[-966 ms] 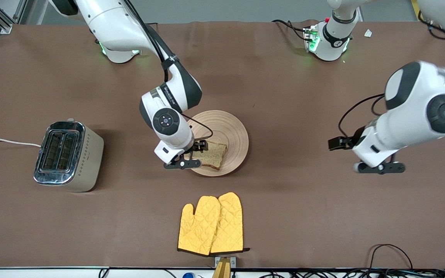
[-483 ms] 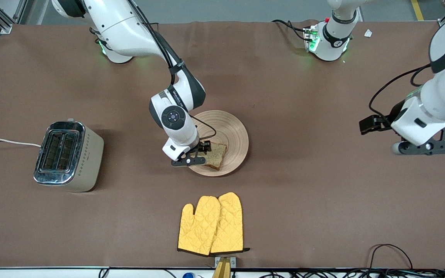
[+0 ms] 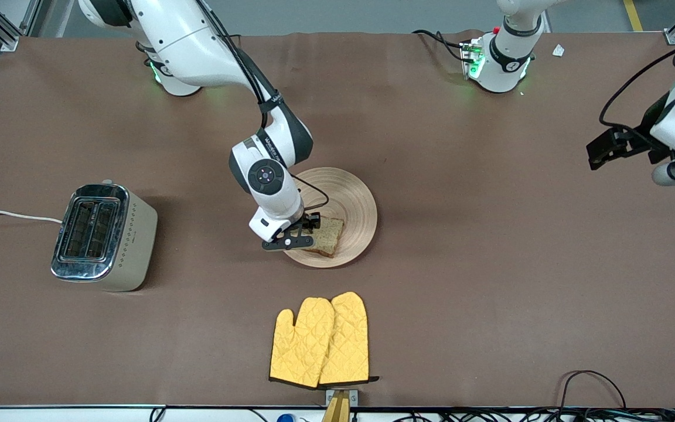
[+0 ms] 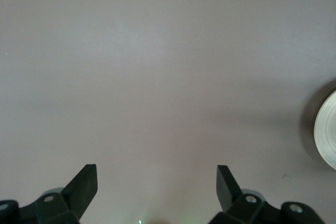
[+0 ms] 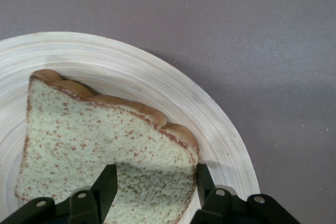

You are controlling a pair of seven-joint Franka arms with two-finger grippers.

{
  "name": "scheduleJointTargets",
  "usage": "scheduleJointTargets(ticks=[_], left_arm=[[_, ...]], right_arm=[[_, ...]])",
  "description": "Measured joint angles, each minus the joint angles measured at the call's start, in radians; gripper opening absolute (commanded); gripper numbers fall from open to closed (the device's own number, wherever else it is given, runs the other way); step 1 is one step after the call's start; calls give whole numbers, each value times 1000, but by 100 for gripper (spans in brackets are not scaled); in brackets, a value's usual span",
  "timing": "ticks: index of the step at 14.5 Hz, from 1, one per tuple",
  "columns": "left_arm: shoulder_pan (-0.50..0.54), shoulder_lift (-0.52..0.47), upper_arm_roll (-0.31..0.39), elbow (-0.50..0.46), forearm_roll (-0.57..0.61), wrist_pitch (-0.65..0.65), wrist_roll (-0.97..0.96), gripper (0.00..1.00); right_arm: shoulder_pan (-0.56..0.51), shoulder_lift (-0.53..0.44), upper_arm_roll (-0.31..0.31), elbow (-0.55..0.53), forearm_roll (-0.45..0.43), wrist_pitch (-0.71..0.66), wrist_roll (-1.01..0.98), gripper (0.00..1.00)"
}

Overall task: Move plate and put bread in toaster
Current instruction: 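Grasp the bread slice with the right gripper while the left gripper withdraws, then lift the bread with the right gripper and carry it to the toaster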

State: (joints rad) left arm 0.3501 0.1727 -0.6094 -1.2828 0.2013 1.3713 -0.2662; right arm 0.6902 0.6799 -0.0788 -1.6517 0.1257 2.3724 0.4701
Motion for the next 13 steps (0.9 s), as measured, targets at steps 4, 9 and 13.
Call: scheduleJointTargets(ticks=[4, 9, 13], left_arm=[[14, 1, 1, -5, -2, -4, 4, 100], [-86, -38, 149, -23, -78, -7, 9, 100], [-290, -116, 438, -100, -179, -7, 26, 100]], right_arm=[[0, 1, -5, -7, -72, 5, 0, 71], [0, 2, -4, -9, -81, 18, 0, 29], [0, 1, -5, -8, -81, 19, 0, 0]])
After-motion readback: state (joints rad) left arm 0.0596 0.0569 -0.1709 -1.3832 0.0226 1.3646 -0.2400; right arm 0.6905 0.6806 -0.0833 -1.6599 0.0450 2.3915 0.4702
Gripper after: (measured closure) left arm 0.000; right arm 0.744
